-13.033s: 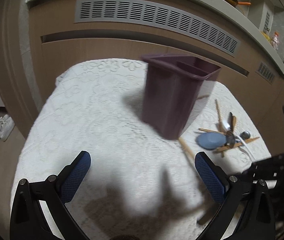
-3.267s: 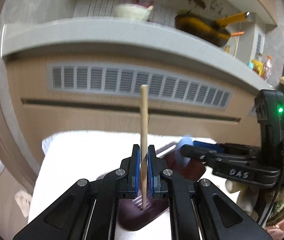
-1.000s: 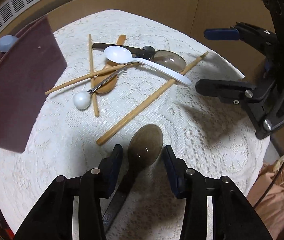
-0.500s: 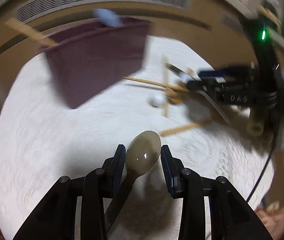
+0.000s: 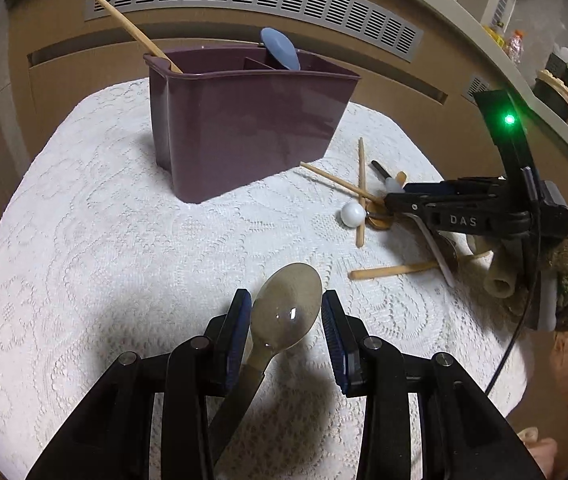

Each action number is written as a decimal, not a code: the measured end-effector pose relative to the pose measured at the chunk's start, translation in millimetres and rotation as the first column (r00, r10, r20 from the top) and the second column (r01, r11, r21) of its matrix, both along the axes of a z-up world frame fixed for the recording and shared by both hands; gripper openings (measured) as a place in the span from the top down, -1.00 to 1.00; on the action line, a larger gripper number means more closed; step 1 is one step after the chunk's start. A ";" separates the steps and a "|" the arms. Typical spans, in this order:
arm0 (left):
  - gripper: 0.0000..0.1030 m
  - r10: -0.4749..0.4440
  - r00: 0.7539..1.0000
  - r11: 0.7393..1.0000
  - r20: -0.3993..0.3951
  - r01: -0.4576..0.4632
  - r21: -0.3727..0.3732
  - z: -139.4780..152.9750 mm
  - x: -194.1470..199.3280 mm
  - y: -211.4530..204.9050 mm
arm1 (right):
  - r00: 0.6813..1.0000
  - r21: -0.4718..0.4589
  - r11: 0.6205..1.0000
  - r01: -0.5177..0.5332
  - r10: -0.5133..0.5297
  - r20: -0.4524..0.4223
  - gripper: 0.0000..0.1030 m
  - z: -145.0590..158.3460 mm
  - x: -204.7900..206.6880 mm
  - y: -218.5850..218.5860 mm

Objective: Organize utensils
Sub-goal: 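Lift the dark spoon with the left tool while the right tool lifts the white spoon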

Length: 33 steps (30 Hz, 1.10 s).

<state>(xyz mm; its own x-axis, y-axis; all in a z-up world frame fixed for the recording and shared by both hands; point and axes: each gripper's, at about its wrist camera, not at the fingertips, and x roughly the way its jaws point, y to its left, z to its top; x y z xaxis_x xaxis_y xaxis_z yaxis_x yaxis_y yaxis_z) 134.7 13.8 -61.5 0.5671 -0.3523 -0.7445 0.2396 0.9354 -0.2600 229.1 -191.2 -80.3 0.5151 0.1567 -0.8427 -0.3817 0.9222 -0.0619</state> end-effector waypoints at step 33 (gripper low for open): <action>0.28 0.004 0.990 0.999 0.140 -0.011 0.051 57.0 -40.4 -26.1 | 0.965 0.118 0.974 -0.193 0.167 0.200 0.37 80.9 -103.1 24.9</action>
<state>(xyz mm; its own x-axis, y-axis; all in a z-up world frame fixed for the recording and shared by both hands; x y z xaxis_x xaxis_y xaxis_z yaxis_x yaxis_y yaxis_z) 94.2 -12.3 -4.5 0.6696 -0.3107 -0.6746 0.2633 0.9486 -0.1756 126.0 -166.3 0.6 0.6147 0.3672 -0.6981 -0.5359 0.8438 -0.0280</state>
